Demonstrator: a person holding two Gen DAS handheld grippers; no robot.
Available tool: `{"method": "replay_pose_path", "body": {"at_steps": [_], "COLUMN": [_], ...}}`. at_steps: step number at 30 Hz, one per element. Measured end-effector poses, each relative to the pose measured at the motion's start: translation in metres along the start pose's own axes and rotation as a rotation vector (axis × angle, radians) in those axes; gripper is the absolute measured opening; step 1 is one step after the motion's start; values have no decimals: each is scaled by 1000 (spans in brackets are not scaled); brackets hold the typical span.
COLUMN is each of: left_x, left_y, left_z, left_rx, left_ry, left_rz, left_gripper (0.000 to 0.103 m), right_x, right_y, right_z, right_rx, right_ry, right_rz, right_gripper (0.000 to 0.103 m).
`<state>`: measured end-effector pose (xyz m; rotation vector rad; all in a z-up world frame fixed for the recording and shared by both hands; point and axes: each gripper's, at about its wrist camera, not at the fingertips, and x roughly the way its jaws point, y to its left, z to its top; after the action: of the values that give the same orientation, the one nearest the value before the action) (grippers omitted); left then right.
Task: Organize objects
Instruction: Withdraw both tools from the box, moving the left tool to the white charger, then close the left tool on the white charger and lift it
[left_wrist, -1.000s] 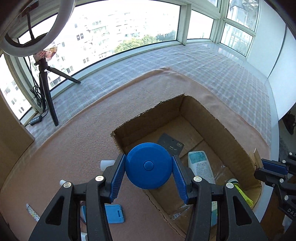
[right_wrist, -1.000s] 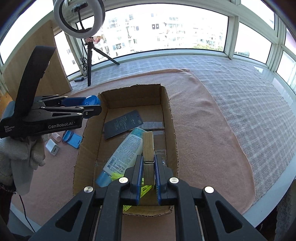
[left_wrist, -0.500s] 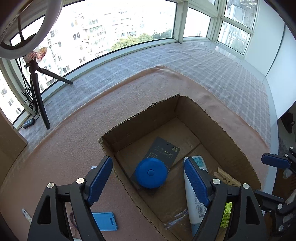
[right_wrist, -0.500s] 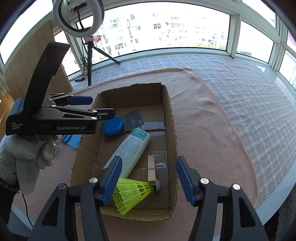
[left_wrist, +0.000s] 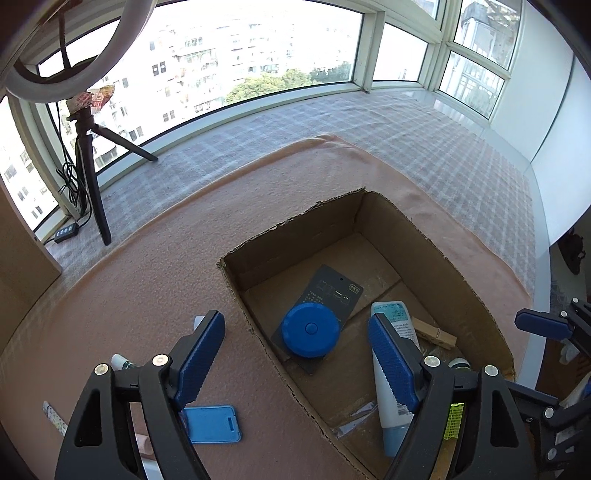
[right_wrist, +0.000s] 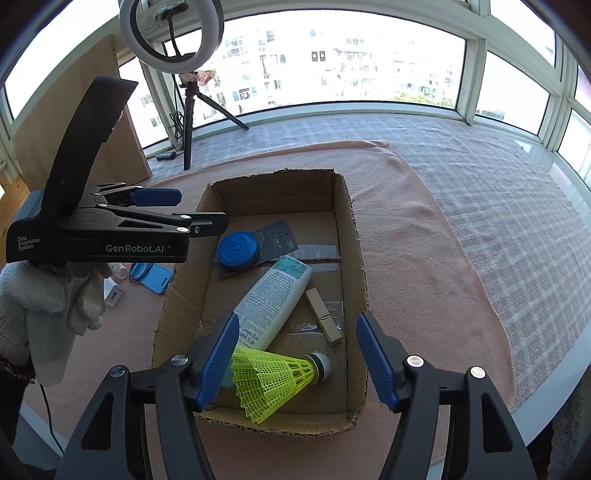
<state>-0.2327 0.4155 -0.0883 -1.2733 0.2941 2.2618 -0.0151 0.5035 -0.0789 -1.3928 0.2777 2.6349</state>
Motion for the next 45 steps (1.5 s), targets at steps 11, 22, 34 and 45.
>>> {"method": "replay_pose_path", "body": {"at_steps": [11, 22, 34, 45], "left_x": [-38, -54, -33, -12], "left_y": [53, 135, 173, 172], "left_z": [-42, -100, -136, -141], "left_rx": [-86, -234, -340, -357], "left_ry": [-2, 60, 155, 195], "left_rz": [54, 143, 127, 105], "left_gripper": [83, 83, 68, 54], "right_x": [-3, -4, -3, 1], "right_y": [31, 76, 105, 115], "right_z": [4, 6, 2, -4], "right_rx": [-14, -54, -65, -60], "right_ry": [-5, 6, 20, 38], "right_rz": [82, 152, 173, 171], "right_gripper": [62, 62, 62, 62]}}
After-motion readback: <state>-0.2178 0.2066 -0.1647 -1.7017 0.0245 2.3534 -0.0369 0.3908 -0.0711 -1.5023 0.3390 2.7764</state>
